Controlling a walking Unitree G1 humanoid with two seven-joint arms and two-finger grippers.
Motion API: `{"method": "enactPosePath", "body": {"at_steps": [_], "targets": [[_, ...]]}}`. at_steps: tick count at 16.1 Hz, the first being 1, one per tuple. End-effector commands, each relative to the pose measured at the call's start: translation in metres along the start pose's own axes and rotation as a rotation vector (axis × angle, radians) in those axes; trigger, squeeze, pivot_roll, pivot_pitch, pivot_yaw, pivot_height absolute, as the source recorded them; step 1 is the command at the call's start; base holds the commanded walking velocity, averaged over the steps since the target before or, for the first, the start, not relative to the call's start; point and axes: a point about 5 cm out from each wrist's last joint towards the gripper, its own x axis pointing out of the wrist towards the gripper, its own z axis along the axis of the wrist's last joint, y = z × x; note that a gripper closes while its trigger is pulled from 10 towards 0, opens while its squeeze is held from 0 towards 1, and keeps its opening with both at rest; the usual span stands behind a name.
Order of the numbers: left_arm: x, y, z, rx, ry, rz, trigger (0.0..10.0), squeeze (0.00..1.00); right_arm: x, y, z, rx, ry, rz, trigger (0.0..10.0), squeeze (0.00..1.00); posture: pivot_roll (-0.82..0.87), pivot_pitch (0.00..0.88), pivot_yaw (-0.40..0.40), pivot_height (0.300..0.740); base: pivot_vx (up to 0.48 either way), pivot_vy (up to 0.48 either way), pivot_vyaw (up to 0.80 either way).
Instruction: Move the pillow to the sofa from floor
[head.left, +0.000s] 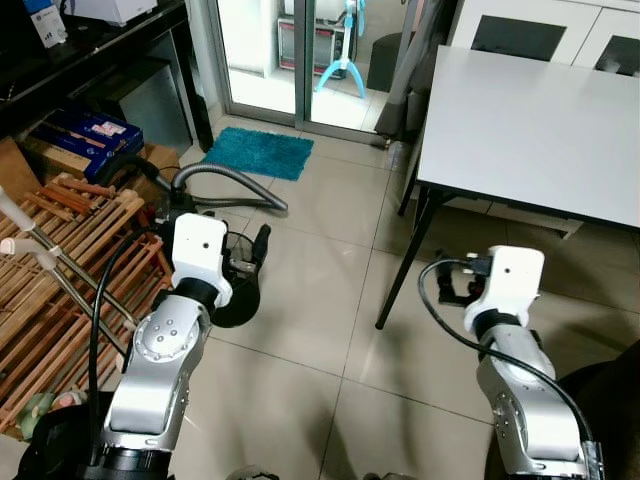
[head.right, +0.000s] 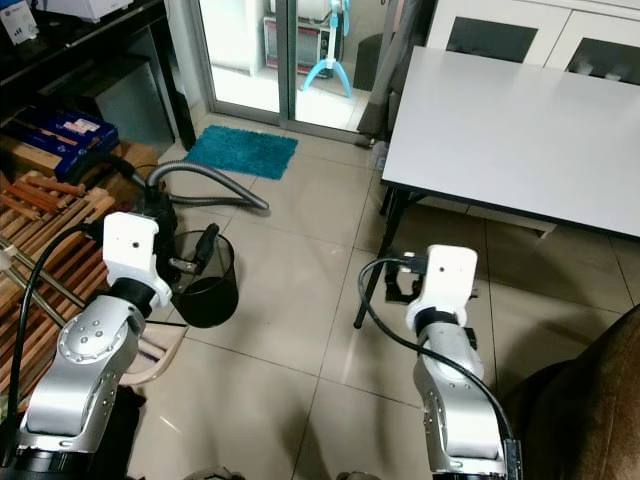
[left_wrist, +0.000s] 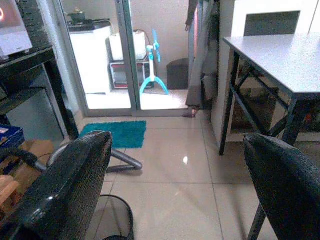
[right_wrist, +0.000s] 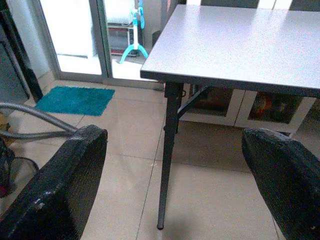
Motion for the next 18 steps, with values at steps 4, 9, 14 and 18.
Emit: {"method": "enactPosePath", "body": {"at_steps": [4,9,14,18], "targets": [[0.005,-0.002,0.01,0.001,-0.051,-0.013,10.0,1.0,0.005,-0.006,0.013,-0.092,-0.059,-0.097,10.0,1.0,0.06,0.024,-0.004,0.74,0.0,0.0,0.0],[0.011,-0.007,0.011,0.103,-0.053,0.049,10.0,0.0,0.006,-0.005,0.008,-0.031,0.035,-0.098,10.0,0.0,0.06,0.036,-0.02,0.731,0.0,0.0,-0.15],[0.009,0.007,0.008,0.053,-0.061,0.156,10.0,0.0,0.002,-0.007,0.008,0.043,0.011,-0.132,10.0,0.0,0.06,0.032,0.003,0.731,0.0,0.0,-0.8],[0.004,-0.002,-0.006,-0.035,0.043,0.039,10.0,0.0,-0.002,-0.008,0.003,0.033,0.039,-0.141,10.0,0.0,0.05,0.028,0.02,0.731,0.0,0.0,-0.8]]}}
